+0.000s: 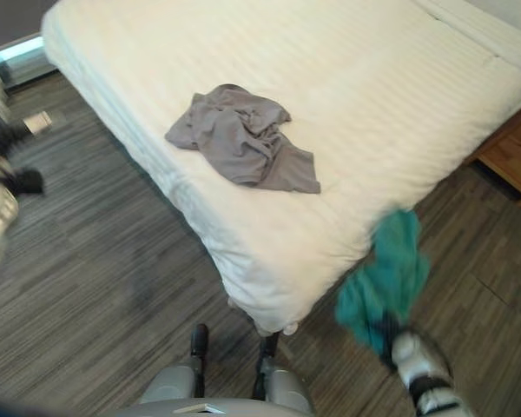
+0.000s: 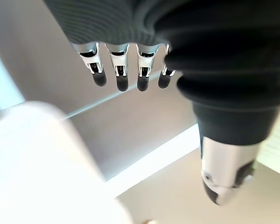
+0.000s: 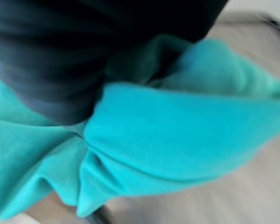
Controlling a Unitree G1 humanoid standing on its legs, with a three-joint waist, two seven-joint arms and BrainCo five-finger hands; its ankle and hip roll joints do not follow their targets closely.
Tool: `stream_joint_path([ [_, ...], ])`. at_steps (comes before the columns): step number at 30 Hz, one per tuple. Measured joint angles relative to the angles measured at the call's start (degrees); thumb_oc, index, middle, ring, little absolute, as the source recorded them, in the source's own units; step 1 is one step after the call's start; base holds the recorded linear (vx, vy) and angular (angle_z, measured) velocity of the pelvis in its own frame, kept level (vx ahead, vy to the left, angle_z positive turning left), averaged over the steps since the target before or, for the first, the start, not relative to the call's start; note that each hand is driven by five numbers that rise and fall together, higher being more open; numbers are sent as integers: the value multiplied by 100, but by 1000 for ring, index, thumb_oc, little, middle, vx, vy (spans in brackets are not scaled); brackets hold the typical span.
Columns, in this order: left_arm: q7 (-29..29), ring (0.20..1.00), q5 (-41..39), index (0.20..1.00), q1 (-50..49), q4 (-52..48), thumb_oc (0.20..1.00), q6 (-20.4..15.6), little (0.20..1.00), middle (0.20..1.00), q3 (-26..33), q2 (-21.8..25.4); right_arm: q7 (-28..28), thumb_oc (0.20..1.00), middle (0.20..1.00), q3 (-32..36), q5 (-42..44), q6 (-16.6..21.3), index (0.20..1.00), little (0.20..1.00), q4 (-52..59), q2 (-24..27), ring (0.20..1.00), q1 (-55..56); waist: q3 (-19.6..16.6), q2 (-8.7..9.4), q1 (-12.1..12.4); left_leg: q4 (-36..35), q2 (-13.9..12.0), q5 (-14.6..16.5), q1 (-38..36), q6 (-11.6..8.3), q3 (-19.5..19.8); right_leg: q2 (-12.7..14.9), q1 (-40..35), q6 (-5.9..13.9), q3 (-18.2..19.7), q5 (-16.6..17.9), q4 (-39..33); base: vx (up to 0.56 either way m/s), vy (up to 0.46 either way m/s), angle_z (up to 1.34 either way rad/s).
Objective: Pick up bed clothes into laundry basket.
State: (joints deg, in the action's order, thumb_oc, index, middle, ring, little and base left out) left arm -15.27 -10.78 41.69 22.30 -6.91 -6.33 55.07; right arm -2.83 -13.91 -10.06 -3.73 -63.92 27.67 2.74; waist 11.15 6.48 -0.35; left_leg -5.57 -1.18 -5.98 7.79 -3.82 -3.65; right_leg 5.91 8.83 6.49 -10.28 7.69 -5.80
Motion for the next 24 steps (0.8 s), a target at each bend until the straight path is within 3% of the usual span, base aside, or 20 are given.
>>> stream_joint_path([
  [3, 73, 1000, 182, 1000, 1365, 1208, 1000, 145, 1000, 1000, -1440, 106, -140, 200, 200, -17, 354, -109, 200, 200, -180, -147, 200, 254, -33, 91, -250, -8, -29, 6, 94, 5, -114, -3, 125, -8, 125, -21, 4, 13, 7, -34],
  [5, 272, 1000, 549, 1000, 2640, 2348, 1000, 261, 1000, 1000, -2927, 51, -149, 200, 200, -53, 650, -90, 200, 200, -347, -211, 200, 108, -35, 206, -489, 26, -55, 11, 271, 29, -191, -16, 355, 45, 139, -56, 8, 5, 32, -29],
  [6, 329, 1000, 623, 1000, 2878, 2559, 1000, 305, 1000, 1000, -3149, 27, -145, 200, 200, -56, 703, -88, 200, 200, -351, -218, 200, 15, -41, 245, -590, 69, -63, 13, 354, 40, -208, -18, 454, 58, 144, -52, 8, 6, 28, -21],
  [8, 371, 1000, 774, 1000, 3169, 2896, 1000, 327, 1000, 1000, -3413, -156, -136, 200, 200, -88, 897, -41, 200, 200, -347, -231, 200, -46, -50, 271, -718, 210, -65, 41, 514, 33, -205, -15, 520, 67, 139, -46, 10, 0, 8, -7],
  [13, 449, 1000, 1200, 1000, 3798, 3970, 1000, 333, 1000, 1000, -4085, -709, -112, 200, 200, -240, 1311, 220, 200, 200, -347, -358, 200, -309, -125, 443, -758, 456, -66, 117, 793, -20, -197, -32, 738, 54, 133, 120, 16, -7, 11, 5],
  [18, 486, 1000, 1884, 1000, 3960, 4895, 1000, 557, 1000, 1000, -4169, -803, -7, 200, 200, -248, 1579, 401, 200, 200, -222, -709, 200, -470, -115, 782, -933, 580, -122, 172, 1134, -23, -227, -79, 1041, -131, 163, 291, 18, -13, -1, -2],
  [22, 476, 1000, 2052, 1000, 3958, 5036, 1000, 627, 1000, 1000, -4157, -769, 55, 200, 200, -325, 1701, 459, 200, 200, -109, -773, 200, -429, -104, 996, -1066, 779, -142, 286, 1459, -9, -340, -77, 1387, 23, 327, 414, 144, -102, -8, -13],
  [24, 494, 1000, 1987, 1000, 3971, 4976, 1000, 597, 1000, 1000, -4172, -738, 113, 200, 200, -488, 1698, 515, 200, 200, 186, -728, 200, -401, -33, 1009, -1225, 923, -198, 313, 1815, 5, -357, -100, 1712, 256, 500, 703, 172, -117, 6, -15],
])
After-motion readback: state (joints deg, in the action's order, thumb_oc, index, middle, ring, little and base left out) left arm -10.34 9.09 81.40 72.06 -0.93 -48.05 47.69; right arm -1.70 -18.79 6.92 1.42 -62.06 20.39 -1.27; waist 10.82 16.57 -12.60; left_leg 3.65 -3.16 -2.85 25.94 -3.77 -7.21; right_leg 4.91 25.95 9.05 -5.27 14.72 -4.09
